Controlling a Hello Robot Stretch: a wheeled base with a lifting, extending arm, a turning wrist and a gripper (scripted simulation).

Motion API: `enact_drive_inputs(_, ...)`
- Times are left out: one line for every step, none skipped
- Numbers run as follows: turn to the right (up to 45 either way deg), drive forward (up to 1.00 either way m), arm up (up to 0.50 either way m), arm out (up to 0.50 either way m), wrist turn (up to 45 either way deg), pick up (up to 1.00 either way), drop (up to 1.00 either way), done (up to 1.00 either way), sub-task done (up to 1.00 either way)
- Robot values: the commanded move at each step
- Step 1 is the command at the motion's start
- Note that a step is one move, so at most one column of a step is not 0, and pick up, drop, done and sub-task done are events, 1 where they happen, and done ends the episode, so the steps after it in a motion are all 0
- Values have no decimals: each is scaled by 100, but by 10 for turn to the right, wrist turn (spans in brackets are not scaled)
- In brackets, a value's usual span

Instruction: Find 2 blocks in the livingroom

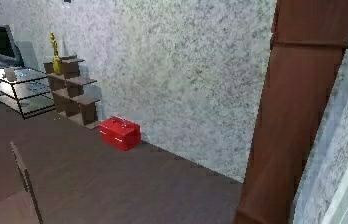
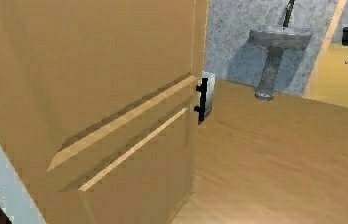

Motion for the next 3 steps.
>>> enact_drive_inputs(0,50,0,0,0,0,0,0,0)
enact_drive_inputs(-450,0,0,0,0,0,0,0,0)
enact_drive_inputs(0,70,0,0,0,0,0,0,0)
